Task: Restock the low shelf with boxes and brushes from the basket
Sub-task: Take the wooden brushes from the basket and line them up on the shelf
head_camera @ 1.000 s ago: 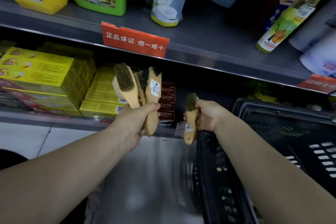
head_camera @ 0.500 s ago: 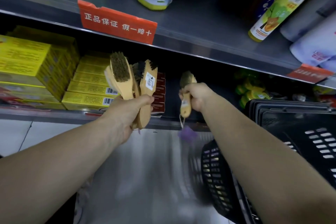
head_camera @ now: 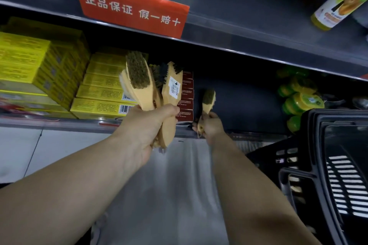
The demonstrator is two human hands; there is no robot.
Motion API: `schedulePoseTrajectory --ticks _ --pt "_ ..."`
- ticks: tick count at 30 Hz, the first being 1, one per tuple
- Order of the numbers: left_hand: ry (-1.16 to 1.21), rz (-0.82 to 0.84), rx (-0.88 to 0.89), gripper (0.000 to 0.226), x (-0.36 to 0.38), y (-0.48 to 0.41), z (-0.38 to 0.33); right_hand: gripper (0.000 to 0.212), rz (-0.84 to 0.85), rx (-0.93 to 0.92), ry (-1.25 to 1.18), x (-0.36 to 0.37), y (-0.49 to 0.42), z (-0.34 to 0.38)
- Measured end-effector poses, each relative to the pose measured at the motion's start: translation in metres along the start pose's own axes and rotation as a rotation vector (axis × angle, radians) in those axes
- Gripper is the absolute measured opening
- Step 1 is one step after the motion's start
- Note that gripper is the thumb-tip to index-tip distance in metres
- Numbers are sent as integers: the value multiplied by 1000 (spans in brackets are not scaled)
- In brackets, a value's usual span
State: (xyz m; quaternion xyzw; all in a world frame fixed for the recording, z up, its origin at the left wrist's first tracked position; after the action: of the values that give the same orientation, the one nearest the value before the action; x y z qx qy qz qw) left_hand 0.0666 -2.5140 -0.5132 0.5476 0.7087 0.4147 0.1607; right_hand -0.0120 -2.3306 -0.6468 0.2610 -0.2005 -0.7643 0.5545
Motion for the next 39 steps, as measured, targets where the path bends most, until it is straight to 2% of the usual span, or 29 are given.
schedulePoseTrajectory --ticks 6,8,12,16,20,22,24,25,27,29,32,35,37,39 --pt "28 0 -6 12 5 -5 3 20 35 -172 290 8 -9 12" --pt "17 -2 2 13 4 -6 3 24 21 -192 286 10 -10 10" --pt "12 -3 4 14 1 -9 3 21 4 -132 22 12 -12 3" --pt "13 7 -9 17 0 -10 3 17 -71 -213 205 12 -18 -3" --pt "24 28 -34 22 2 -8 4 19 -75 -246 267 14 -17 2" --pt "22 18 -41 27 3 -7 4 16 -143 -292 321 13 -6 16" --pt "0 12 -38 34 3 -7 3 20 -148 -349 178 12 22 34" --pt "-15 7 -34 37 4 -7 3 29 -56 -359 57 14 42 42" --pt "-37 6 -17 38 6 -6 1 37 244 -355 -134 21 85 52" --pt "-66 25 4 36 8 -4 0 27 461 -344 -240 27 121 57" --pt "-112 60 14 34 10 -1 2 17 434 -325 -240 24 136 62" --pt "-56 37 12 13 9 -2 5 24 454 -296 -194 17 133 65" --pt "-48 -7 32 5 9 -5 6 26 439 -269 -282 12 122 65" --pt "-16 -37 36 10 9 -7 6 22 286 -259 -368 2 100 63"
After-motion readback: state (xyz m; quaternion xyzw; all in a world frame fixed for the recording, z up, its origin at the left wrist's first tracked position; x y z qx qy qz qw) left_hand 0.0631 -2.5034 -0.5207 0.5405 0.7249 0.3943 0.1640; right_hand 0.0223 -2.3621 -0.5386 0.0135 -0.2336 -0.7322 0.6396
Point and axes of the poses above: each hand's wrist, its own y-axis away from the middle knuckle, its own x-axis out of the palm, z = x × y, the point moved 3 cm from there along -y, towards the middle knuckle, and after that the axes turned 9 degrees about -x, right-handed, at the moved point
